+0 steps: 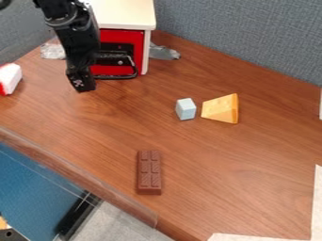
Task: Open the red drawer
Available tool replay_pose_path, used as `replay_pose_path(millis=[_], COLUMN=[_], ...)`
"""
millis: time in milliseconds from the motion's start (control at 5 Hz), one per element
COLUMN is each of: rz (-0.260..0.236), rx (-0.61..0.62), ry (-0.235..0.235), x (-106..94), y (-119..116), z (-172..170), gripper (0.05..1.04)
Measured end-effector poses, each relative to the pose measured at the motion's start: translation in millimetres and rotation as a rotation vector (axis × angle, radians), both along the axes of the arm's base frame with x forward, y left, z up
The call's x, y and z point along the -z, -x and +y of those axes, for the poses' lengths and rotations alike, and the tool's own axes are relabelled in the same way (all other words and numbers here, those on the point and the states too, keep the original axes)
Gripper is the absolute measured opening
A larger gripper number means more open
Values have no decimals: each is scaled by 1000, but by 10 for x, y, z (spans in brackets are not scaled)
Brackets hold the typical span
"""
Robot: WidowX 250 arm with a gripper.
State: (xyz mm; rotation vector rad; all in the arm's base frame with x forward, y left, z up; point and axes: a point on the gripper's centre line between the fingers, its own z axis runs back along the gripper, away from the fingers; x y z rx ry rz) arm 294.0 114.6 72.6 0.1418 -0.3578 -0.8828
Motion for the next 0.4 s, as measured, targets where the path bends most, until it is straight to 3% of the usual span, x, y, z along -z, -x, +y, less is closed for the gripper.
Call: replay_pose_path(millis=[400], rz=[-16], rx=[-3], ry=[-6], x=[63], y=[-124], z=[-14], gripper=[999])
